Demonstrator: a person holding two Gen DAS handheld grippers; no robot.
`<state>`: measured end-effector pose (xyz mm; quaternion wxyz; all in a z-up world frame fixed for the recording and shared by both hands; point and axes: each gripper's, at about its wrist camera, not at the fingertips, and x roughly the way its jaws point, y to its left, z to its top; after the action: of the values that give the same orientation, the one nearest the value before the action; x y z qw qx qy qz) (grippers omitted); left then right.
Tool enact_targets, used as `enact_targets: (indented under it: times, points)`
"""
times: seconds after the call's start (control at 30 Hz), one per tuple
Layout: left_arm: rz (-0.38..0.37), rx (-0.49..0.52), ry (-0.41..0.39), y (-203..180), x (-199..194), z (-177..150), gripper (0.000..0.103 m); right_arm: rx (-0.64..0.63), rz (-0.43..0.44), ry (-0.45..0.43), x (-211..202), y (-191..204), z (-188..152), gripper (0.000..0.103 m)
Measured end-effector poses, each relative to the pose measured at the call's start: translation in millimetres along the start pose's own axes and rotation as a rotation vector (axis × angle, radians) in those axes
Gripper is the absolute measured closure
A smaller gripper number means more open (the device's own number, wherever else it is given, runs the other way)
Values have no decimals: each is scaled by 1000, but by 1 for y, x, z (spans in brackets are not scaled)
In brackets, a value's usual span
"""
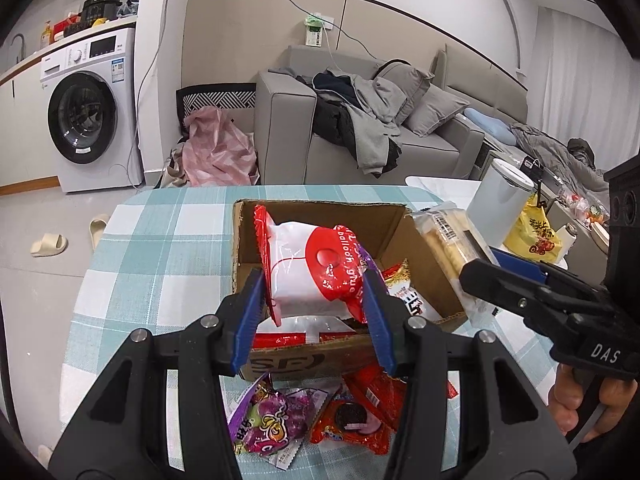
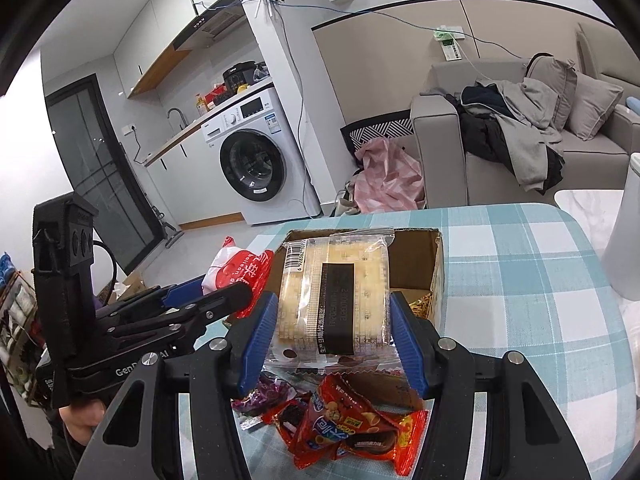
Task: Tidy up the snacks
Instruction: 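Lift both held snacks and carry them over the cardboard box, then open both tools to drop the cracker pack and candy into the box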
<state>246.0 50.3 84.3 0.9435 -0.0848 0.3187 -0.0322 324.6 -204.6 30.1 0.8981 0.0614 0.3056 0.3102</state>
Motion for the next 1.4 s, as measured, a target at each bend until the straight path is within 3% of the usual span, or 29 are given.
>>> enact_targets:
  times: [0.47,1.4]
  points:
    - [4,-18,24,18,39,0,57,42,-39,-17,21,-7,7,46]
    - [42,23,97,7,91,-10,56,95,-98,60,59,-34,2,45]
